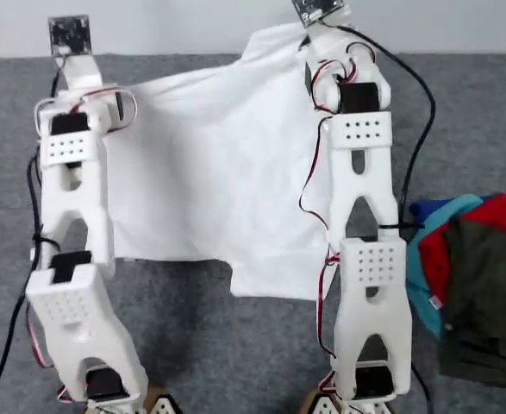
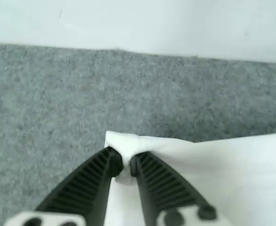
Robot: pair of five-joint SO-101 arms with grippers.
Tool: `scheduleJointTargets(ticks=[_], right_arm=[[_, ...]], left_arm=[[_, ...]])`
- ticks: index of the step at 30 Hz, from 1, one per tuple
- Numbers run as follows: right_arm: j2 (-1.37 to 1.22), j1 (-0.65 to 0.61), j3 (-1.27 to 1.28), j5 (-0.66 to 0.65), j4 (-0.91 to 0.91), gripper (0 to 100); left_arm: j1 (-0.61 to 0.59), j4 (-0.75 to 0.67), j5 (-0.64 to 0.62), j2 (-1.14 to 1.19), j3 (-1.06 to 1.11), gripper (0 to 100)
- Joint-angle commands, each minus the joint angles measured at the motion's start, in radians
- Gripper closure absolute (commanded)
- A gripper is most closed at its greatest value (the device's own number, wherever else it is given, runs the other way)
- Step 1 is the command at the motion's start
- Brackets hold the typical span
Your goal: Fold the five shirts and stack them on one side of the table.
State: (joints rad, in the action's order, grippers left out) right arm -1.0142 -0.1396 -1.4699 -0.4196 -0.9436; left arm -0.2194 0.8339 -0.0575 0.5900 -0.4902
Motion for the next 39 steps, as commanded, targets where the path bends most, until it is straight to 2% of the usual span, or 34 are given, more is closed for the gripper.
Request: scheduleJointTargets(ticks=[1, 6, 9, 19, 21, 24, 29, 39], right_arm=[[-0.033, -0.005, -0.137, -0.011, -0.004, 98.8], [-0.056, -0.005, -0.106, -0.012, -0.012, 98.8], [-0.051, -0.005, -0.074, -0.009, -0.058, 98.8], [-0.044, -0.001, -0.216, 0.046, -0.75, 98.8], [-0.031, -0.001, -0.198, 0.052, -0.866, 98.8], [-0.01, 0.044, -0.158, 0.089, -0.855, 98.8], [0.065, 0.039, -0.041, 0.089, -0.858, 98.8], [0.503, -0.001, 0.658, 0.097, -0.851, 98.8]], left_arm=[[0.006, 0.092, 0.011, 0.083, -0.251, 99], [0.008, 0.213, 0.011, 0.281, -0.545, 99], [0.008, 0.35, 0.011, 0.39, -0.728, 99], [0.0, 0.832, 0.015, 0.631, -1.199, 99], [0.0, 0.898, 0.06, 0.626, -1.181, 99], [-0.003, 0.922, 0.087, 0.621, -1.144, 99], [-0.018, 0.924, 0.087, 0.588, -1.078, 99], [-0.008, 0.924, 0.089, 0.311, -0.638, 99]])
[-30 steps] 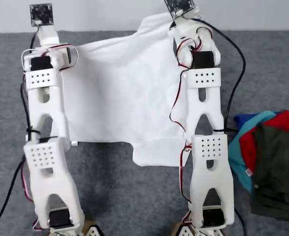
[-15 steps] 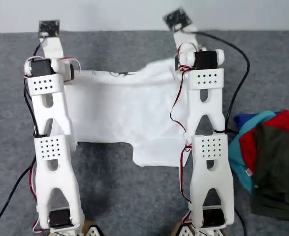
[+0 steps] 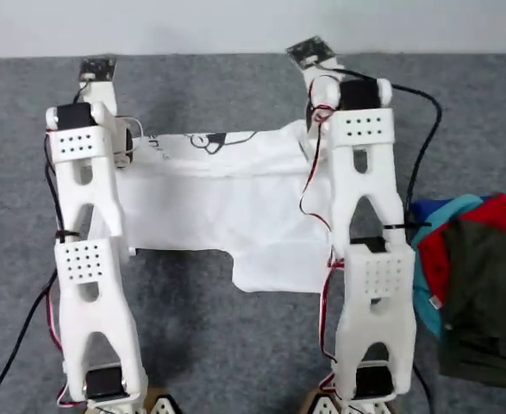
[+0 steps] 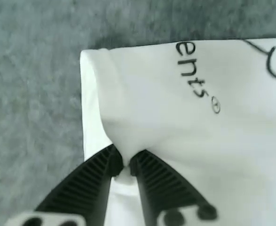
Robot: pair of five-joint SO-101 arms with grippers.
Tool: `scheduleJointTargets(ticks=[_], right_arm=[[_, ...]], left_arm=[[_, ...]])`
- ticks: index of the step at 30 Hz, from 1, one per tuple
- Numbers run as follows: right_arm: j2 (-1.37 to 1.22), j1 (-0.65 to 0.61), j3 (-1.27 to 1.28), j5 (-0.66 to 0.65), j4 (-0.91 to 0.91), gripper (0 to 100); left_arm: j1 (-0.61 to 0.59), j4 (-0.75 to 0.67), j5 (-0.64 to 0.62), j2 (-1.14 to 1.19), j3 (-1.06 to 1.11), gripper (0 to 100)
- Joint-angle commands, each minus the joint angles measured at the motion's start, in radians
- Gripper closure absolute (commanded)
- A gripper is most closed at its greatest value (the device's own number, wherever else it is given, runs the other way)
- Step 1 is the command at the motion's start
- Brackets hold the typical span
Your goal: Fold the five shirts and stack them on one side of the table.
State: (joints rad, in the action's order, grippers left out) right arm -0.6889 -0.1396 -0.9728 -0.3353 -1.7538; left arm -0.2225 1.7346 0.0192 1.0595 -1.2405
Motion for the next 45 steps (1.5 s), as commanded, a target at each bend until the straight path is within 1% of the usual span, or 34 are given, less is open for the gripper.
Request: scheduleJointTargets(ticks=[1, 8, 12, 15, 18, 21, 26, 35, 37, 39, 45], right_arm=[[0.214, -0.001, 0.219, 0.012, -0.041, 98.8], [0.4, -0.008, 0.502, 0.012, -0.038, 98.8], [0.473, -0.008, 0.658, 0.017, -0.035, 98.8], [0.545, -0.008, 0.795, 0.028, 0.025, 98.8], [0.618, -0.018, 0.95, 0.032, 0.097, 98.8], [0.684, -0.03, 1.1, 0.028, 0.202, 98.8], [0.723, -0.045, 1.224, 0.028, 0.311, 98.8], [0.731, -0.05, 1.309, 0.025, 0.331, 98.8], [0.73, -0.054, 1.315, 0.025, 0.331, 98.8], [0.727, -0.077, 1.32, 0.025, 0.328, 98.8], [0.723, -0.16, 1.33, 0.023, 0.331, 98.7]], left_arm=[[0.0, 0.021, 0.012, -0.198, 0.18, 99], [0.002, 0.017, 0.017, -0.45, 0.578, 99], [-0.003, -0.008, 0.02, -0.532, 0.733, 99], [-0.035, -0.031, 0.02, -0.569, 0.814, 99], [-0.072, -0.032, 0.023, -0.588, 0.851, 99], [-0.072, -0.032, 0.069, -0.589, 0.871, 99], [-0.071, -0.086, 0.083, -0.589, 0.9, 99], [-0.074, -0.104, 0.084, -0.589, 0.937, 99], [-0.074, -0.103, 0.103, -0.589, 0.937, 99], [-0.074, -0.1, 0.12, -0.589, 0.937, 99], [-0.075, -0.103, 0.12, -0.588, 0.937, 99]])
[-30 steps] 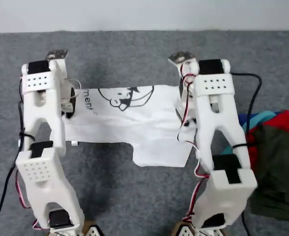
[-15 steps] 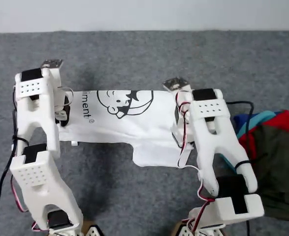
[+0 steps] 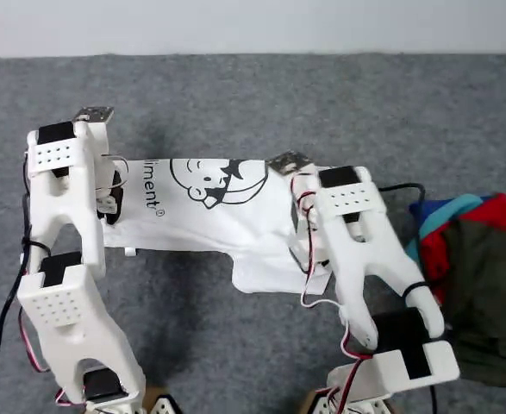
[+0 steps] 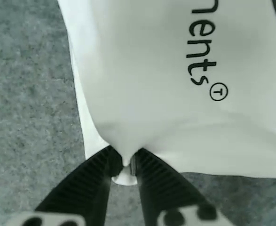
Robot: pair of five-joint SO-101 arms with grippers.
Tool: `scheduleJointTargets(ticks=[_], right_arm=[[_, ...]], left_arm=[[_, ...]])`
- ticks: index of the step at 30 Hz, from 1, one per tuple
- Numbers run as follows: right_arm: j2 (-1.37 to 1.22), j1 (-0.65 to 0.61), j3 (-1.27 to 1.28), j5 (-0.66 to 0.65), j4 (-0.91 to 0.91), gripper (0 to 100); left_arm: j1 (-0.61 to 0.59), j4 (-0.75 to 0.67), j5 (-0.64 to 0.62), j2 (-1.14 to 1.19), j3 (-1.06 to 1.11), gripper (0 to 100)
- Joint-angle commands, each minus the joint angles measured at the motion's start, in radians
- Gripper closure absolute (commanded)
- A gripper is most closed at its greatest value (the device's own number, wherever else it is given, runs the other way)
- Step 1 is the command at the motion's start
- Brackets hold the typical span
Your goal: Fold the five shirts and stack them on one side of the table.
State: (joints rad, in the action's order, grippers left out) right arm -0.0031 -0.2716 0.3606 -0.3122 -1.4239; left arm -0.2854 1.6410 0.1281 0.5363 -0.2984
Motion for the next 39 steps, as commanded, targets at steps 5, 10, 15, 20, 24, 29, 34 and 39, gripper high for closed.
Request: scheduleJointTargets(ticks=[5, 10, 15, 20, 24, 29, 34, 39], right_arm=[[0.036, -0.022, -0.003, 0.0, -0.001, 95.0], [0.038, 0.013, -0.006, 0.054, -0.031, 80.0], [0.047, 0.067, -0.011, 0.058, -0.031, 79.9], [0.041, 0.183, -0.074, 0.057, -0.016, 79.9], [0.033, 0.3, -0.135, 0.057, 0.16, 80.0], [-0.079, 0.274, -0.169, 0.071, 0.377, 80.0], [-0.3, 0.236, -0.333, 0.124, 0.395, 80.0], [-0.519, 0.249, -0.569, 0.126, 0.401, 80.1]], left_arm=[[-0.012, -0.003, 0.011, -0.064, -0.005, 99], [-0.012, 0.021, 0.011, -0.069, -0.008, 91], [-0.014, 0.031, 0.011, -0.075, -0.012, 90], [-0.04, 0.069, 0.04, -0.075, -0.045, 90], [-0.12, 0.083, 0.038, -0.069, -0.153, 90], [-0.106, 0.041, 0.008, -0.049, -0.199, 90], [-0.035, -0.04, -0.091, -0.043, -0.197, 90], [0.028, -0.12, -0.115, -0.041, -0.162, 90]])
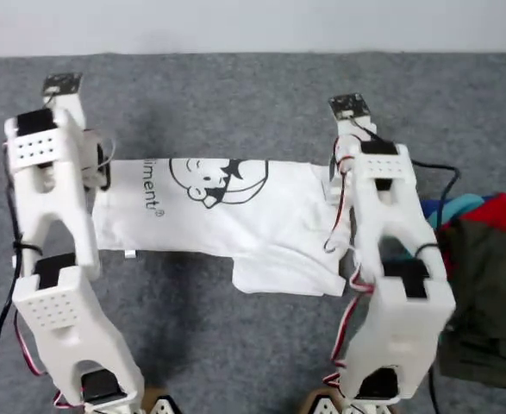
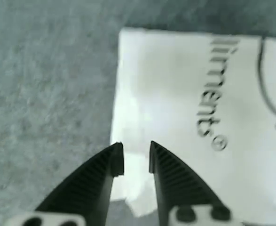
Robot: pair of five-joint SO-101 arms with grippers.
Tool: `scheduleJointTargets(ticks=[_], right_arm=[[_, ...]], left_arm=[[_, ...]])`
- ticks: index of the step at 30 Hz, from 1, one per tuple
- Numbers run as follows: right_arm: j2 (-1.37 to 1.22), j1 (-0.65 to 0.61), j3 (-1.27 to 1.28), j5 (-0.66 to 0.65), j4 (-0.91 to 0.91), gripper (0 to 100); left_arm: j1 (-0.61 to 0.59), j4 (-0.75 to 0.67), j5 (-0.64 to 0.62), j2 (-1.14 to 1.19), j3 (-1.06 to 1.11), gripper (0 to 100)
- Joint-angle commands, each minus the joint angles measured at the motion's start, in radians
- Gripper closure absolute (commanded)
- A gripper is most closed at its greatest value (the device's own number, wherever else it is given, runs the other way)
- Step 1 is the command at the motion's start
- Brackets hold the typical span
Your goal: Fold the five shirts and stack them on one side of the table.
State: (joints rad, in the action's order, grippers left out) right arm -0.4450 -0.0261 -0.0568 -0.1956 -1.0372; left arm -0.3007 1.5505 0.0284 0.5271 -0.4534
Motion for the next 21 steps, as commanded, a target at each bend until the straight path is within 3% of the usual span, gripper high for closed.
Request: scheduleJointTargets(ticks=[1, 8, 16, 19, 21], right_arm=[[-0.124, 0.01, -0.204, 0.009, 0.013, 80.1], [-0.351, 0.053, -0.511, 0.015, -0.124, 80.1], [-0.257, 0.039, -0.855, 0.005, -0.575, 80.1], [-0.203, 0.012, -0.93, -0.11, -0.756, 80.7], [-0.162, -0.002, -0.858, -0.186, -0.76, 85.2]], left_arm=[[0.054, -0.031, -0.012, -0.032, 0.005, 90], [0.069, -0.049, -0.012, -0.032, 0.099, 90], [0.017, -0.046, -0.011, -0.038, 0.101, 90], [-0.026, -0.043, -0.011, -0.038, 0.102, 90], [-0.048, -0.012, -0.011, -0.037, 0.102, 90]])
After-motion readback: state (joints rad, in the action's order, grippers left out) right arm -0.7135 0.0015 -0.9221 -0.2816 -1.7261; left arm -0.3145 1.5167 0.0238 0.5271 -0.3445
